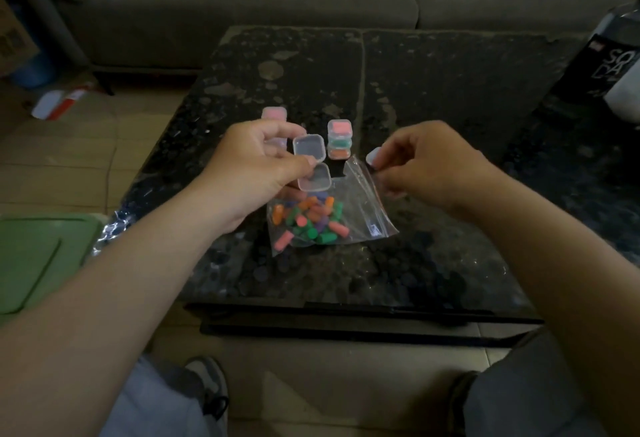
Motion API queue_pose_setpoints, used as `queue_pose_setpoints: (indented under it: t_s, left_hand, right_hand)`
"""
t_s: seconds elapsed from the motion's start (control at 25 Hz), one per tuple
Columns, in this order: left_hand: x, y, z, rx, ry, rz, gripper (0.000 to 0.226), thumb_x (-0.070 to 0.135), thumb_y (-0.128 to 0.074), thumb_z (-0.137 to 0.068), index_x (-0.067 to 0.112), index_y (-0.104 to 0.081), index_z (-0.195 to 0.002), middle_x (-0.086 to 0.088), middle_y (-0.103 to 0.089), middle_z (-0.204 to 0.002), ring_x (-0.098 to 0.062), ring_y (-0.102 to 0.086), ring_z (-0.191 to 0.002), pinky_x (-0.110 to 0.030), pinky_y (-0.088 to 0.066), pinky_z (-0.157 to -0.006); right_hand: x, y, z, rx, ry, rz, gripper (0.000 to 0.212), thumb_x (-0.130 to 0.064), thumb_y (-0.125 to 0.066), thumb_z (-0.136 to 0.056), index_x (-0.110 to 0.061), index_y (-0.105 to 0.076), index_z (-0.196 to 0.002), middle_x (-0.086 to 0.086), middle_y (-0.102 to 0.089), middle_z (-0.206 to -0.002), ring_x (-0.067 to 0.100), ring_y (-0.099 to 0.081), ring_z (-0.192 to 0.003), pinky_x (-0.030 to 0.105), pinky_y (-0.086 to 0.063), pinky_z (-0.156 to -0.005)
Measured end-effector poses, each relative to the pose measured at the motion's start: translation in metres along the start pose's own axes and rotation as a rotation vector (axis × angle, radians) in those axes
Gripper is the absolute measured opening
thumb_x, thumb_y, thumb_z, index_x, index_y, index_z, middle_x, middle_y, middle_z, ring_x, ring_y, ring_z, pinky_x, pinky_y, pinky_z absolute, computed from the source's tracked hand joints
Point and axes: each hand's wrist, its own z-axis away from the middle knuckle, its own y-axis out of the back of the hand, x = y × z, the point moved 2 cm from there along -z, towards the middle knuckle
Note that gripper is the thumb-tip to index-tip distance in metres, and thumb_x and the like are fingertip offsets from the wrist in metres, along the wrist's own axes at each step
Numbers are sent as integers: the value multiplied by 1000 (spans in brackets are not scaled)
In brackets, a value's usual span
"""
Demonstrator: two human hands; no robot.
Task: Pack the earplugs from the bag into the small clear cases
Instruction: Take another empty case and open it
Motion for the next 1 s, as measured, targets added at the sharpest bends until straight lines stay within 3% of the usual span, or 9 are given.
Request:
queue_pose_setpoints:
  t_s: [0.12,0.32,0.4,0.52,0.72,0.88,1.0]
  left_hand:
    - [1,-5,5,-68,-6,-126,34,7,-76,-89,23,-67,-118,-3,-79,-80,-17,-78,-83,-50,-61,-89]
    - [-3,-12,10,-115,-26,-243,37,8,-74,-90,22,-64,-123,-4,-79,-81,-18,-77,-70,-48,-65,-75]
    - [-12,-15,13,-119,8,-227,36,8,-72,-92,21,-62,-123,-5,-78,-80,-19,-75,-61,-44,-63,-58]
    - [-21,-20,13,-115,45,-199,32,8,-71,-92,22,-61,-118,-3,-75,-74,-14,-68,-50,-22,-44,-36]
    - [-23,-24,15,-104,45,-123,29,4,-71,-92,21,-61,-114,-7,-73,-74,-6,-62,-45,-13,-38,-35]
    - [-23,-25,14,-100,32,-130,28,3,-70,-92,19,-61,-114,-8,-73,-74,-5,-61,-44,-13,-38,-34]
    - [-23,-26,14,-105,37,-144,29,4,-70,-92,20,-62,-114,-8,-73,-74,-5,-62,-44,-13,-37,-34]
  right_hand:
    - [7,-14,2,-81,-89,112,17,-2,-73,-86,-20,-73,-84,1,-73,-88,12,-71,-80,30,-62,-73]
    - [9,-37,-1,-134,-111,37,10,-4,-72,-89,-13,-77,-91,7,-75,-84,19,-75,-71,31,-64,-64]
    - [15,-43,-1,-137,-98,7,8,-6,-72,-89,-12,-76,-91,9,-76,-79,20,-75,-66,35,-64,-64]
    - [21,-44,0,-134,-105,-35,10,-6,-73,-89,-15,-76,-91,7,-76,-77,18,-75,-67,30,-63,-62]
    - [24,-49,4,-148,-86,-92,14,-1,-72,-88,-14,-77,-91,11,-74,-69,26,-74,-65,32,-63,-57]
    - [23,-48,2,-137,-70,-71,7,-2,-72,-87,-9,-75,-86,11,-73,-66,21,-68,-53,36,-61,-58]
    - [24,-51,1,-120,-53,-36,8,-4,-72,-85,-10,-74,-82,8,-74,-71,19,-71,-58,41,-63,-61]
